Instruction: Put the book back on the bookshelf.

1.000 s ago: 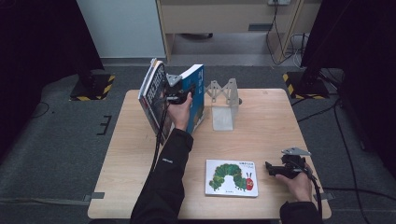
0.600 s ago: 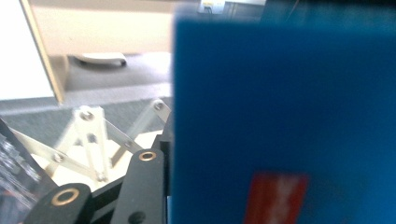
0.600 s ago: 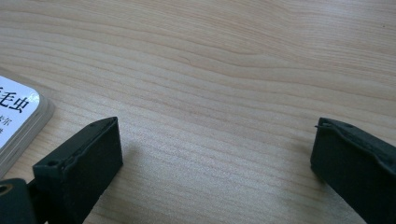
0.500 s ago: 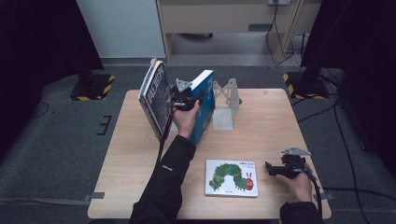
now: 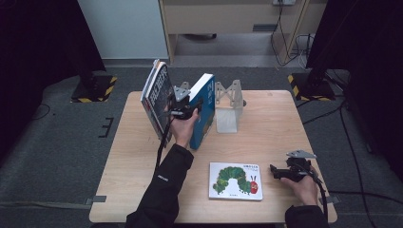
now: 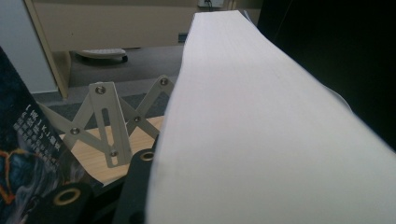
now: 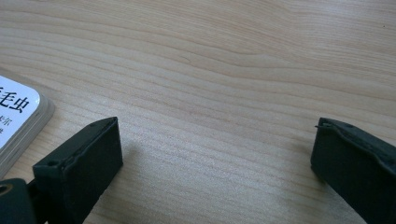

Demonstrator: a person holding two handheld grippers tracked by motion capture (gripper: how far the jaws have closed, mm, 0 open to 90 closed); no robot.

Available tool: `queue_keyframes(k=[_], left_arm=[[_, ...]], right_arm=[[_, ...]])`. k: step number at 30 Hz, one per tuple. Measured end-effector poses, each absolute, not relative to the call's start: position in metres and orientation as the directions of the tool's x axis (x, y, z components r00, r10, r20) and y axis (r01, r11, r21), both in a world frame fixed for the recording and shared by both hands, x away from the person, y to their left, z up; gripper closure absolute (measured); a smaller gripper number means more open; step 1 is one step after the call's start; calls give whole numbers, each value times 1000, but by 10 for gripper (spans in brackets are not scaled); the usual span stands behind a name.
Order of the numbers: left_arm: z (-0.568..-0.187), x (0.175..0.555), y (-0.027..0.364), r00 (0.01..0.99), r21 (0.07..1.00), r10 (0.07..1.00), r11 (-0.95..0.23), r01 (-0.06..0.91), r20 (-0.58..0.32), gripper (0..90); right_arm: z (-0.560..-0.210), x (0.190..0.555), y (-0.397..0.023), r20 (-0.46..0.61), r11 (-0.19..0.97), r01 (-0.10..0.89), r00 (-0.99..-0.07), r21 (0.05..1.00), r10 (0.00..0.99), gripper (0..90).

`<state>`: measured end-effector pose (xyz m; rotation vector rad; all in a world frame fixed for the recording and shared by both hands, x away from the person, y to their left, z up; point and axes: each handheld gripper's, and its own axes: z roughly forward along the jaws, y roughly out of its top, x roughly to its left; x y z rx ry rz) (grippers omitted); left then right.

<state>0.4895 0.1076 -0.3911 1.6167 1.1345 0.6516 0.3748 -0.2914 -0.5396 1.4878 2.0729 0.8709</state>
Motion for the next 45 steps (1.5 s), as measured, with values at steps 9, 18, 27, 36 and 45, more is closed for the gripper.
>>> queue_keyframes(k=[9, 18, 27, 36, 45], left_arm=[[-394, 470, 111, 382, 940, 922, -77, 333, -60, 592], [-395, 467, 115, 364, 942, 929, -54, 331, -74, 591], [-397, 467, 113, 343, 947, 936, -37, 320, -80, 590], [-398, 482, 106, 333, 948, 936, 4, 318, -116, 590], [-399, 487, 94, 334, 951, 938, -19, 309, -90, 590]], right_arm=[[-540, 375, -291, 8, 222, 668, -323, 710, 947, 23], [-540, 375, -291, 5, 225, 666, -324, 711, 946, 23], [-540, 375, -291, 5, 225, 666, -324, 711, 946, 23], [-540, 375, -291, 5, 225, 666, -325, 711, 946, 22], [-540, 375, -291, 8, 222, 668, -323, 710, 947, 22]])
